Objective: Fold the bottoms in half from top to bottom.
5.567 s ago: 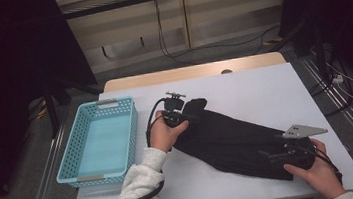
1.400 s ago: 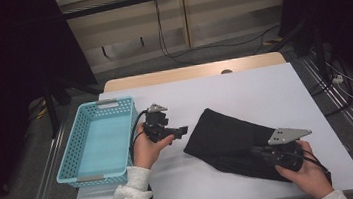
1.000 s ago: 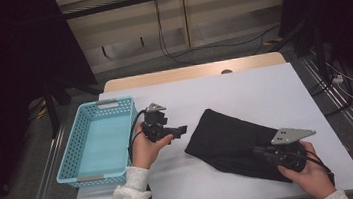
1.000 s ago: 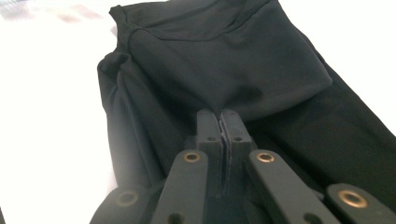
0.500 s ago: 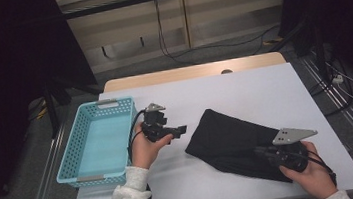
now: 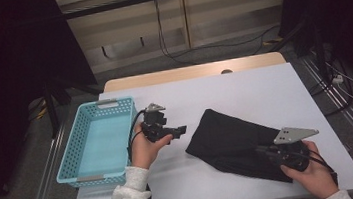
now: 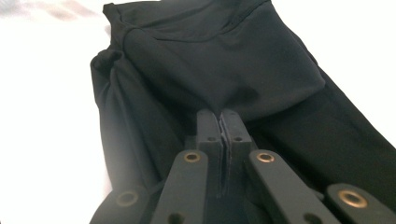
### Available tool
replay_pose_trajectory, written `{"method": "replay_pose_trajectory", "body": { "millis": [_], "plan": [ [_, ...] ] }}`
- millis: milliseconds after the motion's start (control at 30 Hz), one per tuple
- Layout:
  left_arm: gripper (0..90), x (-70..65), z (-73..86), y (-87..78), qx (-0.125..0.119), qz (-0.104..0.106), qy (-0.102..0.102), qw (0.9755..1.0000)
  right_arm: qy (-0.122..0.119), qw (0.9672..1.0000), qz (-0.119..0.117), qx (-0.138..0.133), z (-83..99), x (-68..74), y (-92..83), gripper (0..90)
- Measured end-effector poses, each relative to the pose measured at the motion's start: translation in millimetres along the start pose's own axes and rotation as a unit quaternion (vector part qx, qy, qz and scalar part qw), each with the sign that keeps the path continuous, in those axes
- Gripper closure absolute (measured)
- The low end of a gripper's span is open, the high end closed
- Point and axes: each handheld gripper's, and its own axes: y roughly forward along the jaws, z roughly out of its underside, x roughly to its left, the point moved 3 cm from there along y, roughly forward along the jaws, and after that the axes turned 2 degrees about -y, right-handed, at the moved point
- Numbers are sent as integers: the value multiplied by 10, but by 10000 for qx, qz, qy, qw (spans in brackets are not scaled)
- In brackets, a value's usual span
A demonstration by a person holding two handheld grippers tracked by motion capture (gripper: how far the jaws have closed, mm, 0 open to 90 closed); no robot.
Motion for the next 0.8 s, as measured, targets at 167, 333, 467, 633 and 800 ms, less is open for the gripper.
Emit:
{"method": "replay_pose_trajectory", "body": {
  "millis": [167, 333, 467, 633, 800],
  "plan": [
    [119, -18, 4, 30, 11, 19, 30, 10000, -7, 10000, -13, -7, -2, 0, -6, 882],
    [110, 6, 0, 4, -29, 52, -2, 10000, -4, 10000, -34, -27, -1, -1, -20, 882],
    [107, 4, 9, 15, -7, 34, 20, 10000, 20, 10000, -40, -67, -10, -7, -46, 883],
    [107, -9, 22, 29, 9, 23, 39, 10000, 35, 10000, -21, -74, -5, -4, -66, 883],
    [107, -13, 19, 19, 39, 45, 66, 10000, 50, 10000, 9, -85, 25, -22, -111, 883]
  ]
}}
